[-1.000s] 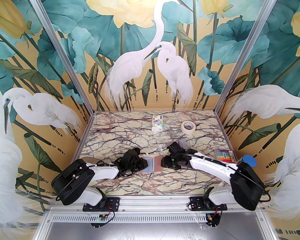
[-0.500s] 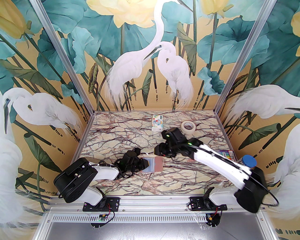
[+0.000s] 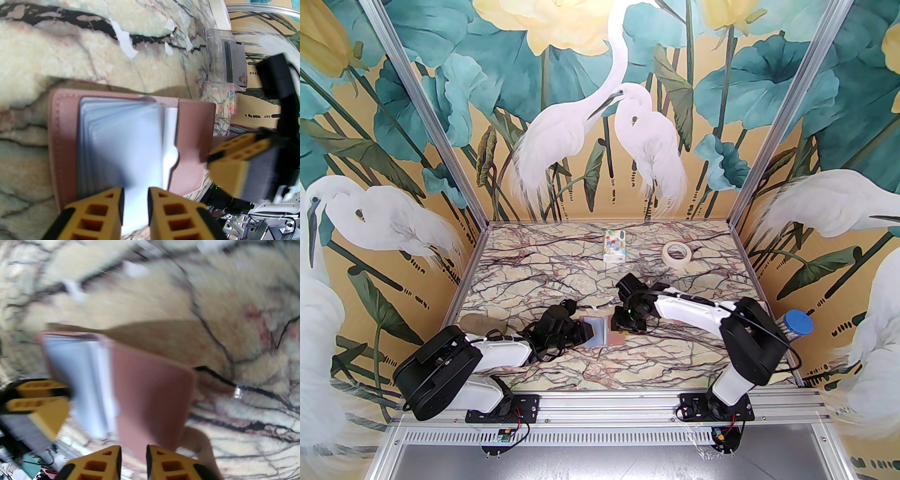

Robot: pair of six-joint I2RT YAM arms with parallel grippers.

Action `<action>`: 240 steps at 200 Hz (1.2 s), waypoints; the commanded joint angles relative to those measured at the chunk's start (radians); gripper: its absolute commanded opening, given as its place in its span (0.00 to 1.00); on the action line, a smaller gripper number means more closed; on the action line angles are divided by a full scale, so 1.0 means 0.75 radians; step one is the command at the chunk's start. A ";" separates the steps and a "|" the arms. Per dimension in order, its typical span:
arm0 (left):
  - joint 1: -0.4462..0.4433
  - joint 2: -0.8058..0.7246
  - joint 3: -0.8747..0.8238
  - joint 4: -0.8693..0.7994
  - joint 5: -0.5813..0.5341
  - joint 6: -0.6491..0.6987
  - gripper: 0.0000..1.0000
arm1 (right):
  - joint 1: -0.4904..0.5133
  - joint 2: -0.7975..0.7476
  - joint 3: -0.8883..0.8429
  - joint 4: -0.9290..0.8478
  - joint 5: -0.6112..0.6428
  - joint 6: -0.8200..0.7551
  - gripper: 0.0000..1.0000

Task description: Put the credit cards into the card holder

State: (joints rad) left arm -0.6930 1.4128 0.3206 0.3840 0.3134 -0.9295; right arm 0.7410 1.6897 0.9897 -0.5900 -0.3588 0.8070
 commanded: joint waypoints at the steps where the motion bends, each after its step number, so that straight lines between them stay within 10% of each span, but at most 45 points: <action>1: 0.004 0.038 -0.029 -0.081 -0.037 -0.026 0.24 | -0.008 0.033 -0.029 0.066 0.038 -0.028 0.23; 135: 0.004 -0.320 0.054 -0.318 -0.030 0.013 0.32 | -0.018 0.065 -0.074 0.130 0.047 -0.034 0.21; 240: 0.004 -0.064 0.023 -0.131 -0.081 -0.005 0.26 | -0.017 -0.002 -0.072 0.130 0.047 -0.034 0.20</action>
State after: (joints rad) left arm -0.6930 1.3415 0.3637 0.2329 0.2920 -0.9394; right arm 0.7330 1.7256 0.9504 -0.5026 -0.3401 0.7876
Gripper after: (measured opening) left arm 0.267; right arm 0.204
